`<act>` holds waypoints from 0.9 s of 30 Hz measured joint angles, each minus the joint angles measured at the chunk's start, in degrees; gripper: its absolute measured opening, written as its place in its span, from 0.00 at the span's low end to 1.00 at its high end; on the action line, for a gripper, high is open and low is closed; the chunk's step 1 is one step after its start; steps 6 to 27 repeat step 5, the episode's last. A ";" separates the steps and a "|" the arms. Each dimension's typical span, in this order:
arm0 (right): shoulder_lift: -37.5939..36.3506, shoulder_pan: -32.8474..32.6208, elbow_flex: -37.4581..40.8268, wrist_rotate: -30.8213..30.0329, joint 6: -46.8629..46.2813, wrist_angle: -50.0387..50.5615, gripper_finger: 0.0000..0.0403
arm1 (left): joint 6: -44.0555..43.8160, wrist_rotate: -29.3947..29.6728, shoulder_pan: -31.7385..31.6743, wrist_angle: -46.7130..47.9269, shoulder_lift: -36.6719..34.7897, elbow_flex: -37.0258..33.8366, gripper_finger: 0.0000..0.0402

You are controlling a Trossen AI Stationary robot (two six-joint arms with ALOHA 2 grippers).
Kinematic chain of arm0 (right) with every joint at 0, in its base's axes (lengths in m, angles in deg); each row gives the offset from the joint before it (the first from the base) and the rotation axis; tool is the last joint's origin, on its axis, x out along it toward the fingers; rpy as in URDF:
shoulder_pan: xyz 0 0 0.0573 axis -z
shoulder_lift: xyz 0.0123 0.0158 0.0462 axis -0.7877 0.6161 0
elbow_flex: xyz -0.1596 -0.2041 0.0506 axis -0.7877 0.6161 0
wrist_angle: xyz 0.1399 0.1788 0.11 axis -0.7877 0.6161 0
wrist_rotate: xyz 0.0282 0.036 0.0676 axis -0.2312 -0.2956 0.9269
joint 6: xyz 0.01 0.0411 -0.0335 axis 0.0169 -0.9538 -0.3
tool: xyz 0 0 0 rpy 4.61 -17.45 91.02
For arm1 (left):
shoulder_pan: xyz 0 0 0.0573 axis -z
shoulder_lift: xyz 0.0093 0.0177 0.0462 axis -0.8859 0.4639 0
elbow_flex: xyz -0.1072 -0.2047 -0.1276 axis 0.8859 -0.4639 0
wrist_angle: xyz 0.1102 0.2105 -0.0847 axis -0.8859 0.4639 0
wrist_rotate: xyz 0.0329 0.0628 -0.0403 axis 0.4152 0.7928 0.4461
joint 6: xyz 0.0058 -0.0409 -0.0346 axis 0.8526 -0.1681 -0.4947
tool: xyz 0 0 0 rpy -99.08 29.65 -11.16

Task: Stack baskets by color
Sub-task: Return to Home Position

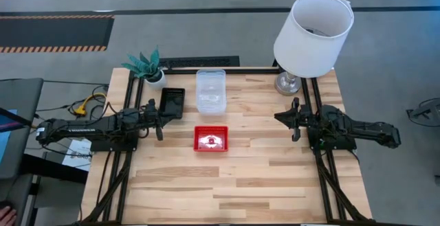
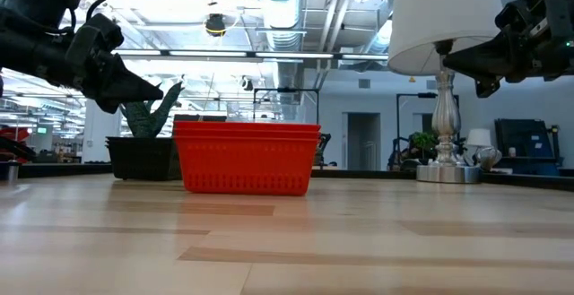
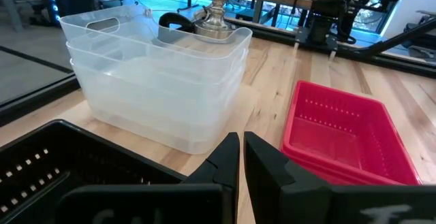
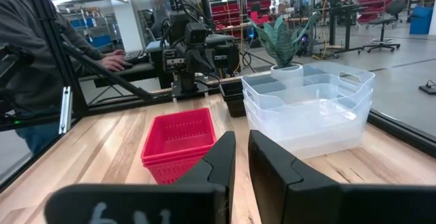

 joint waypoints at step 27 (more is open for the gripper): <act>0.01 0.00 0.00 -0.01 0.01 0.00 0.16 | -0.01 0.00 -0.01 -0.01 -0.01 0.00 0.02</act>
